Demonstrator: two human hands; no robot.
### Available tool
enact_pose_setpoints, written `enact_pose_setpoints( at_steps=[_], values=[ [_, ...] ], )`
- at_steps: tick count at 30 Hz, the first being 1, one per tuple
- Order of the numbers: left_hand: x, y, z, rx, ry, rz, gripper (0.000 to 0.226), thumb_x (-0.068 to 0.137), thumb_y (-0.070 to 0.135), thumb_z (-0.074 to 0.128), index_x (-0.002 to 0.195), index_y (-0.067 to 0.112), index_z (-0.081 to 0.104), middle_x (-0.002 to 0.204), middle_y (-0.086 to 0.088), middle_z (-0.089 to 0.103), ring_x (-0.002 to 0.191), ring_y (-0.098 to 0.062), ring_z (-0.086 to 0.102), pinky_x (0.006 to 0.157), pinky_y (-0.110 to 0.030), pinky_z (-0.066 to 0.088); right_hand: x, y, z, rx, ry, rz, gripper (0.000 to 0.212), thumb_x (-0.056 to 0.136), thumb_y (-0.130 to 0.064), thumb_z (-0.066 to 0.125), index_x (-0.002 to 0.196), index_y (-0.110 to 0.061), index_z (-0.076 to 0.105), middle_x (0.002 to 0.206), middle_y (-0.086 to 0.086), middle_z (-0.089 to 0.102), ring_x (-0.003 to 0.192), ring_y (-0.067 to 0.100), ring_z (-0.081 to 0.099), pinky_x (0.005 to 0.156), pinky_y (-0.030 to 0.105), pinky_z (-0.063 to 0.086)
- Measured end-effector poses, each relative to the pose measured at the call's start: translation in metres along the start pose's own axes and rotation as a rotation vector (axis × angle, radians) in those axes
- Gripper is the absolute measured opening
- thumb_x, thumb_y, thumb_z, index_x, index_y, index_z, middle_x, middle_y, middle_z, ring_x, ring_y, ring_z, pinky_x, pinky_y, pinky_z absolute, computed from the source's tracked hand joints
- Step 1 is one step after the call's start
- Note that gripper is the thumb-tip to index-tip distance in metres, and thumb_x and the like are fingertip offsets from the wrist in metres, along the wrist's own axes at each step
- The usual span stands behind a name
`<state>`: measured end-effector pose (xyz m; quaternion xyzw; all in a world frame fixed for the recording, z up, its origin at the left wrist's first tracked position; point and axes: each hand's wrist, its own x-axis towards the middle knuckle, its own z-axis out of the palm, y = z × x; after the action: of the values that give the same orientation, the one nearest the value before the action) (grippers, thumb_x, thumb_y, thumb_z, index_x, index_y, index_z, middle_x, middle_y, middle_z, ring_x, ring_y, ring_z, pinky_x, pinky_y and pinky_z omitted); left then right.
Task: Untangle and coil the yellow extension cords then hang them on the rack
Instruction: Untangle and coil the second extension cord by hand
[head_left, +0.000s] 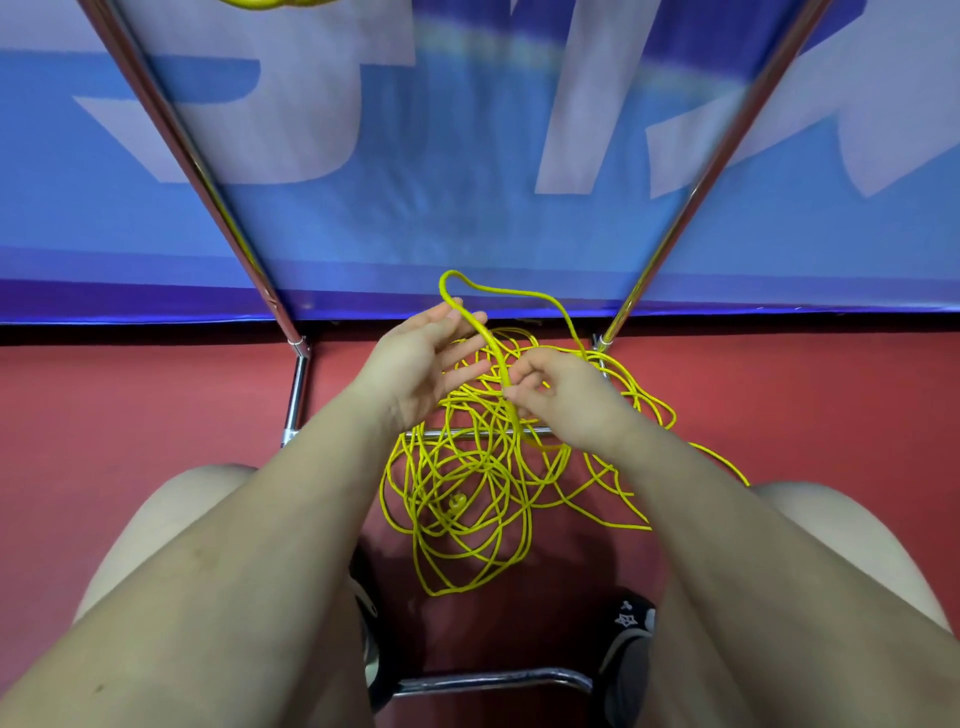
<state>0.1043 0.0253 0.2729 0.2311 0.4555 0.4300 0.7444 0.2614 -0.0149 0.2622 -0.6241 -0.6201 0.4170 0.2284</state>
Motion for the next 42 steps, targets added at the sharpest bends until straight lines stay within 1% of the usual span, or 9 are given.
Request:
enact_pose_setpoints(
  at_steps=[5,10,14,19,23,28,33,37,42],
  values=[
    [-0.004,-0.021,0.005,0.449,-0.112,-0.102,0.020,0.100,0.024,0.041,0.110,0.021,0.057,0.105,-0.002,0.065,0.094,-0.015,0.061,0.093,-0.037,0.046,0.002,-0.014,-0.017,0.780,0.102,0.226,0.005,0.094,-0.016,0.053,0.096,-0.011,0.053,0.082,0.003,0.060,0.069,0.013,0.067,0.063,0.022,0.057],
    [-0.011,-0.031,0.013,0.535,-0.246,-0.090,0.023,0.101,0.020,0.039,0.088,0.013,0.057,0.087,-0.006,0.065,0.079,-0.013,0.062,0.072,-0.022,0.051,0.006,-0.011,-0.028,1.177,0.300,0.345,0.008,0.095,-0.014,0.050,0.097,-0.007,0.052,0.087,0.008,0.058,0.078,0.019,0.065,0.064,0.025,0.057],
    [-0.010,-0.025,0.011,0.580,-0.206,0.007,0.022,0.101,0.013,0.039,0.085,0.016,0.054,0.082,-0.001,0.063,0.069,-0.007,0.063,0.066,-0.026,0.049,0.006,-0.011,-0.030,1.105,0.230,0.288,0.019,0.095,-0.016,0.050,0.112,-0.007,0.051,0.098,0.010,0.062,0.085,0.021,0.066,0.075,0.030,0.056],
    [-0.006,-0.016,0.008,0.325,0.001,0.033,0.022,0.102,0.016,0.037,0.088,0.016,0.054,0.085,0.000,0.063,0.065,-0.006,0.066,0.058,-0.026,0.054,0.000,0.000,-0.012,0.041,0.009,0.151,0.030,0.084,-0.023,0.067,0.112,-0.014,0.059,0.091,0.000,0.061,0.080,0.014,0.059,0.077,0.030,0.049],
    [-0.001,-0.006,0.004,0.064,0.078,0.036,0.020,0.102,0.019,0.037,0.089,0.015,0.052,0.089,-0.001,0.063,0.069,-0.009,0.068,0.055,-0.024,0.056,-0.002,0.004,-0.002,-0.142,-0.131,0.085,0.023,0.082,-0.019,0.070,0.103,-0.013,0.062,0.080,-0.006,0.055,0.078,0.013,0.057,0.084,0.033,0.050],
    [-0.001,-0.003,0.003,0.013,0.067,0.044,0.015,0.101,0.021,0.041,0.100,0.013,0.054,0.091,-0.004,0.063,0.072,-0.012,0.068,0.055,-0.026,0.057,-0.002,-0.001,-0.005,-0.074,-0.060,0.034,0.012,0.085,-0.017,0.066,0.082,-0.022,0.056,0.070,-0.008,0.053,0.062,0.009,0.051,0.069,0.027,0.045],
    [-0.007,-0.022,0.007,0.567,-0.093,0.005,0.016,0.099,0.026,0.044,0.101,0.018,0.058,0.093,0.000,0.065,0.083,-0.013,0.061,0.071,-0.025,0.048,0.002,-0.011,-0.014,0.498,0.104,0.163,0.010,0.092,-0.017,0.057,0.100,-0.011,0.059,0.077,-0.001,0.062,0.055,0.004,0.063,0.060,0.018,0.053],
    [-0.013,-0.036,0.014,0.662,-0.264,-0.013,0.018,0.099,0.017,0.043,0.088,0.014,0.057,0.084,-0.003,0.063,0.078,-0.010,0.059,0.077,-0.019,0.046,0.006,-0.008,-0.024,0.975,0.237,0.314,0.022,0.093,-0.017,0.055,0.111,-0.006,0.054,0.088,0.006,0.062,0.074,0.016,0.067,0.064,0.021,0.057],
    [-0.011,-0.029,0.011,0.655,-0.237,0.047,0.018,0.098,0.011,0.045,0.083,0.015,0.055,0.078,0.000,0.062,0.072,-0.010,0.060,0.079,-0.028,0.047,0.006,-0.009,-0.028,1.050,0.201,0.283,0.012,0.095,-0.012,0.050,0.106,-0.009,0.054,0.092,0.006,0.063,0.083,0.017,0.065,0.076,0.028,0.054]
  ],
)
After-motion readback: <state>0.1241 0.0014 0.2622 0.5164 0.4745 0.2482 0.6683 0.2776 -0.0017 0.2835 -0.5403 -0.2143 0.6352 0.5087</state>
